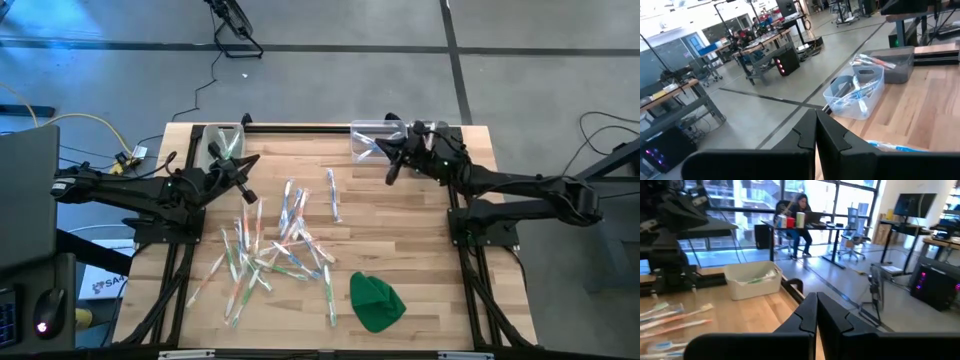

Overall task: Pick & Place Toothbrushes
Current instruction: Put the blue toothbrush into the transparent bin

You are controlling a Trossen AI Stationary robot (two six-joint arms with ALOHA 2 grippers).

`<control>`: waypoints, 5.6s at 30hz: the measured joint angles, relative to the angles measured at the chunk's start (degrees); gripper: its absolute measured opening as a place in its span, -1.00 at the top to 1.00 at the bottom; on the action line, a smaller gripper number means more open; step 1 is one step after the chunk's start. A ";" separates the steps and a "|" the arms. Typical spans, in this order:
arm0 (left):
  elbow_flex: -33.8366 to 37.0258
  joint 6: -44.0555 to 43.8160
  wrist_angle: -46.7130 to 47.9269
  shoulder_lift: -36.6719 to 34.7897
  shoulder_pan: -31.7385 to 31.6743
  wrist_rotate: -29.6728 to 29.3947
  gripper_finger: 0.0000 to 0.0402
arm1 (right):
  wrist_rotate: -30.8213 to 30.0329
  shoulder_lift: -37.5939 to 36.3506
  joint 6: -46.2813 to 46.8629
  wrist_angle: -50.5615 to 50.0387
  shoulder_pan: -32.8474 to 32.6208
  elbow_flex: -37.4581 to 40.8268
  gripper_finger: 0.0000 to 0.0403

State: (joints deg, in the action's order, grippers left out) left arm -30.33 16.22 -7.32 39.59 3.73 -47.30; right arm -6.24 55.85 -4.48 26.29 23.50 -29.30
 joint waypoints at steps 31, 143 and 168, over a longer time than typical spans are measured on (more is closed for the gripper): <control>0.02 -12.04 8.31 -0.85 -28.72 21.03 1.00 | -0.09 28.81 18.84 -26.86 -0.81 -25.76 0.99; 0.02 -10.77 14.70 -0.83 -29.99 24.73 1.00 | -8.75 51.61 51.41 -30.59 -13.63 -30.77 0.36; 0.02 -10.53 14.78 -0.74 -29.99 24.75 1.00 | -10.89 57.29 55.43 -26.25 -14.25 -30.82 0.64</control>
State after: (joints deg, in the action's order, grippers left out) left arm -30.31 5.69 7.46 38.85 -26.26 -22.55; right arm -17.12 113.14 50.96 0.04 9.25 -60.12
